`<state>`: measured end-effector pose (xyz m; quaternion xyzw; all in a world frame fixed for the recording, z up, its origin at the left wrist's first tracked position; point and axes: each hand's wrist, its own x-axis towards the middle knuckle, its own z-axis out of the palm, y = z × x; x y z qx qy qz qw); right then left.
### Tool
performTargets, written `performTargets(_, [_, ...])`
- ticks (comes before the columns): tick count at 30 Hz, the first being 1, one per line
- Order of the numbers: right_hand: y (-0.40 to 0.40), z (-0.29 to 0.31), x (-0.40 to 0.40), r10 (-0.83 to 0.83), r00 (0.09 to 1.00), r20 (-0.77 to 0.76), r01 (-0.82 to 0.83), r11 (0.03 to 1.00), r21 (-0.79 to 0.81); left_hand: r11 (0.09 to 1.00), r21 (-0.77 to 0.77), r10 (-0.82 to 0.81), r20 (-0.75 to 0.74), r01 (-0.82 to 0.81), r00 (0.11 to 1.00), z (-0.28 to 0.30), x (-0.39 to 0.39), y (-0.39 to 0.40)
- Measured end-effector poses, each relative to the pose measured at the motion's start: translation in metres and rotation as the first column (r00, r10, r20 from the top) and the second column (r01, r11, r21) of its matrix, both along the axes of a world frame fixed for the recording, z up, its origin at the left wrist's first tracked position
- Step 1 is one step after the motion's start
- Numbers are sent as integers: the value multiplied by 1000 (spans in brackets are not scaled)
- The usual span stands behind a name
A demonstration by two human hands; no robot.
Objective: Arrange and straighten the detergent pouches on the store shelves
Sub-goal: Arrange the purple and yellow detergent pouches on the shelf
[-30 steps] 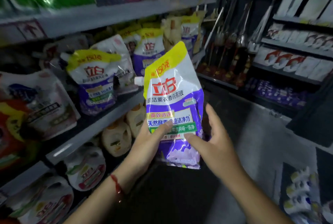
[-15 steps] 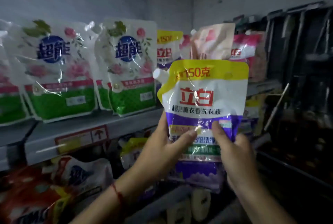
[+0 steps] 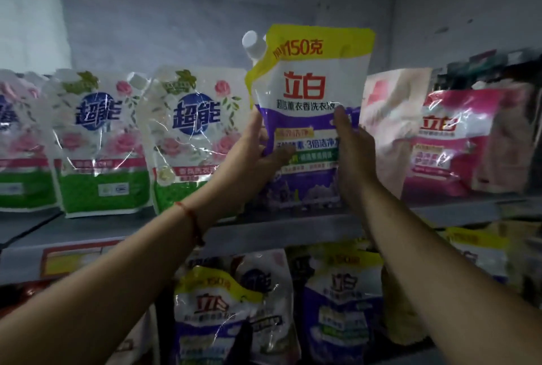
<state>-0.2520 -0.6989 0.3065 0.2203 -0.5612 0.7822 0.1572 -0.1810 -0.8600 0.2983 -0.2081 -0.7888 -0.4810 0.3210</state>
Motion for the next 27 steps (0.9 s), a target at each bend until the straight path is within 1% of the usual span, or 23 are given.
performTargets(1, [-4,5,-13,-10,1000,-7,10,1000,2,997,-25,79,-22,-80,997,4,-10,0])
performTargets(3, [-11,8,-34,-83,997,2,82,995,63,975,-65,211,-35,-213,977,5,-28,-3])
performTargets(5, [-14,-2,-52,-112,994,-4,111,980,165,959,-68,278,42,-275,960,-2,-41,-6])
performTargets(6, [-15,-9,-57,-105,994,8,102,980,172,958,-55,286,96,-282,953,-9,-46,-7])
performTargets(8, [-12,-23,-67,-26,998,54,19,993,120,957,-14,290,151,-291,945,-19,-51,-7])
performTargets(9, [-8,-27,-70,24,997,73,-33,992,124,952,4,302,147,-306,942,-21,-50,-7])
performTargets(11, [-1,-30,-72,99,989,110,-124,962,243,939,18,338,121,-342,933,-18,-44,-6])
performTargets(13, [8,-33,-75,116,982,150,-162,926,342,905,-29,425,53,-424,904,-10,-33,-6])
performTargets(14, [13,-36,-75,117,981,158,-170,909,381,852,-100,512,-36,-513,858,-3,-28,-5])
performTargets(15, [18,-36,-74,108,982,158,-166,892,421,762,-189,598,-163,-619,785,4,-22,-4])
performTargets(16, [23,-38,-75,85,985,150,-147,867,476,651,-255,649,-303,-715,698,13,-19,-3])
performTargets(17, [28,-39,-76,49,990,129,-112,829,549,546,-298,658,-426,-783,621,23,-17,-1])
performTargets(18, [32,-40,-75,10,995,97,-69,778,624,466,-330,641,-513,-821,570,35,-17,1])
performTargets(19, [36,-42,-74,-30,998,55,-17,719,695,400,-360,616,-576,-843,538,48,-18,3])
performTargets(21, [39,-47,-74,-91,994,-56,101,616,781,256,-432,576,-650,-865,495,75,-26,3])
performTargets(23, [38,-55,-75,-174,967,-185,249,504,827,106,-546,572,-650,-831,500,99,-37,-2])
performTargets(24, [37,-59,-75,-217,946,-242,318,460,829,58,-607,588,-621,-793,519,110,-43,-6])
performTargets(25, [37,-61,-75,-245,925,-291,371,422,827,65,-662,620,-559,-746,550,119,-47,-10])
performTargets(26, [35,-62,-75,-262,906,-331,414,395,820,116,-699,659,-478,-706,581,128,-51,-14])
performTargets(27, [35,-62,-73,-268,897,-352,434,380,817,178,-704,680,-417,-688,603,135,-55,-18])
